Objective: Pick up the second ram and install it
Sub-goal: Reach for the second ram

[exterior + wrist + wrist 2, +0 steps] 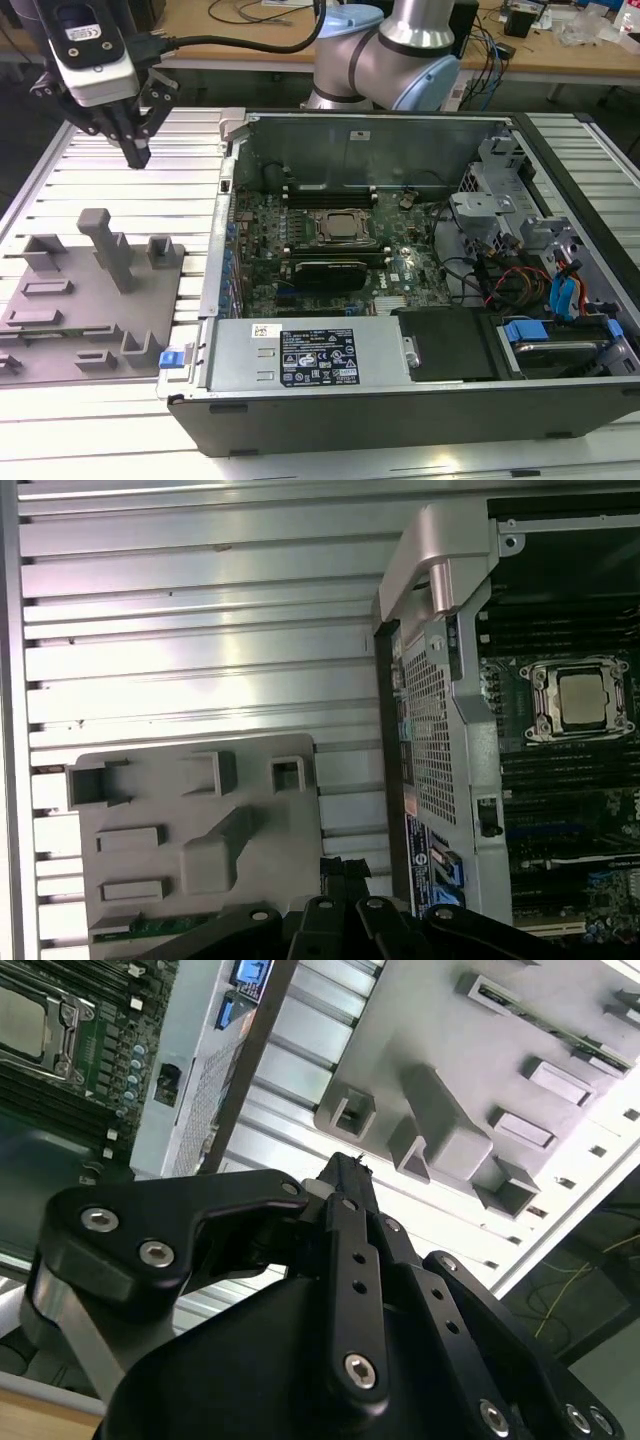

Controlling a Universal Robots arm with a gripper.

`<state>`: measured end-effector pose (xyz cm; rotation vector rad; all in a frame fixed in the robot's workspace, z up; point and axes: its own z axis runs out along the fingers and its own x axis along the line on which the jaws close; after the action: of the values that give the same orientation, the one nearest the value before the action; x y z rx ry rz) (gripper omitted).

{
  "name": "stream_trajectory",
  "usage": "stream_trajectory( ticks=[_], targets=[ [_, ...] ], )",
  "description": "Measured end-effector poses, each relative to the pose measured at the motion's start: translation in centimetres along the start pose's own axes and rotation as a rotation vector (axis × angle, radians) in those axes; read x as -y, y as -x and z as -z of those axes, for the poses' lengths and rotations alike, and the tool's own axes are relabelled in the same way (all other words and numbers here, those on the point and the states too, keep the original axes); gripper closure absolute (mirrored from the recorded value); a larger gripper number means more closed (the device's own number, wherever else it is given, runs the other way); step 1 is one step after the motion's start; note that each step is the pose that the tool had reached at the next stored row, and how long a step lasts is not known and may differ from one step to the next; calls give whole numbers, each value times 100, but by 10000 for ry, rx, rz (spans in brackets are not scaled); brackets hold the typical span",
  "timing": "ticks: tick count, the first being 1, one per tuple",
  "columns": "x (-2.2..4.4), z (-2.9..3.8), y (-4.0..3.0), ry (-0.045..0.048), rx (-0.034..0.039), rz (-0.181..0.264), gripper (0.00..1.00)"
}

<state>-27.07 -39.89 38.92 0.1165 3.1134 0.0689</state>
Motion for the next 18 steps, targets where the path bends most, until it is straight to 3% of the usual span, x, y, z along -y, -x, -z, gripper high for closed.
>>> stream_trajectory(
  ticks=[18],
  targets=[
    [24, -5, -322, -1, 0, -1, 89]
  ],
)
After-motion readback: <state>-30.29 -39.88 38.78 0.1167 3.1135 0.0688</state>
